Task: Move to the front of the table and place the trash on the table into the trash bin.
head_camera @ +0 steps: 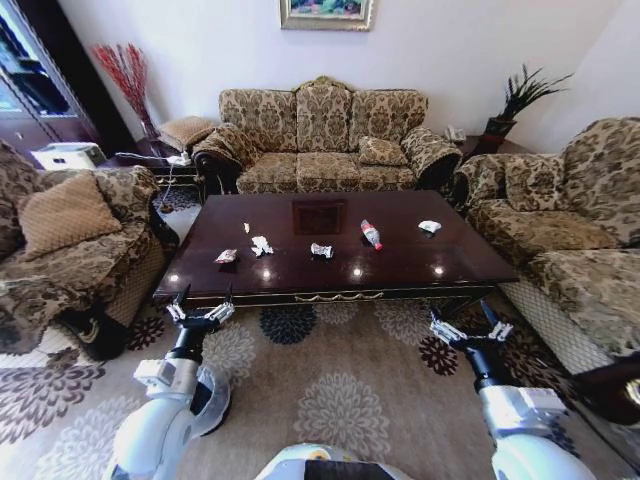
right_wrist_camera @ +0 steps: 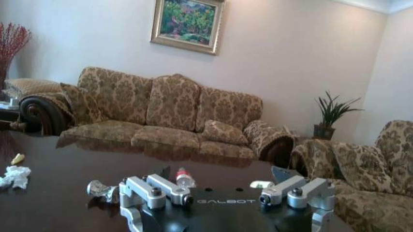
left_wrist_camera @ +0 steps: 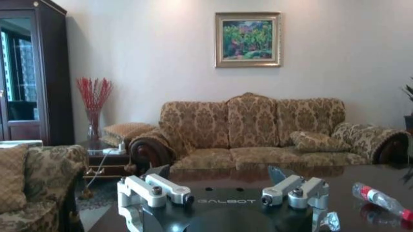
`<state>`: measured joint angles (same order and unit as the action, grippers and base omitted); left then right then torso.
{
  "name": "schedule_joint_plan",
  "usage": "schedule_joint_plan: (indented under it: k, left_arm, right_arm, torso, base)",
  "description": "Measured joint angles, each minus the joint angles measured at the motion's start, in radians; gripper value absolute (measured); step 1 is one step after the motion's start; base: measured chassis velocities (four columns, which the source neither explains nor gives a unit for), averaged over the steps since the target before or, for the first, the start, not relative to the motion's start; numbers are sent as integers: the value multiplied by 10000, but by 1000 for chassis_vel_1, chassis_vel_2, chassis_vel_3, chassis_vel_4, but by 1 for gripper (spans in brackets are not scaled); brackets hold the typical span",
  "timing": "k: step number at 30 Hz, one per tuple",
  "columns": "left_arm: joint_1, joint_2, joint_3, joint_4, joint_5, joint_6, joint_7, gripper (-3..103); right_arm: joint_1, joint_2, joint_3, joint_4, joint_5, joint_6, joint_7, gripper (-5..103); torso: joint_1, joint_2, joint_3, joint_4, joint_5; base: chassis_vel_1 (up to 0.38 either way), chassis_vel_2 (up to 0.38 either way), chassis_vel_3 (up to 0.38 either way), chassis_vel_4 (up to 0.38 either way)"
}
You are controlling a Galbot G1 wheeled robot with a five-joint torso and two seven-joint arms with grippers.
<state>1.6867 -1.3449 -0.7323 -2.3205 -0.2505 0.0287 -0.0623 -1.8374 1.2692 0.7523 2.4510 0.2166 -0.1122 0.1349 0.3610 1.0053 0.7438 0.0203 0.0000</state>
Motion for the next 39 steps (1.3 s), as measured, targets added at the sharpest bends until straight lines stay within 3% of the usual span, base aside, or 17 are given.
schedule_joint_plan:
  k: [12,39]
  left_arm:
    - [1,2,88,273,212,-362,-5,100]
    - [28,-32,87,368,422,-439,-12,100]
  right_arm:
    - [78,88,-61,-144,-88,-251,22,100]
    - [7,240,-128,-131,-863,-525,235,100]
  torso:
    - [0,0,0,0,-1]
    - [0,0,0,0,0]
  base:
    - [0,0,0,0]
    - [0,0,0,0]
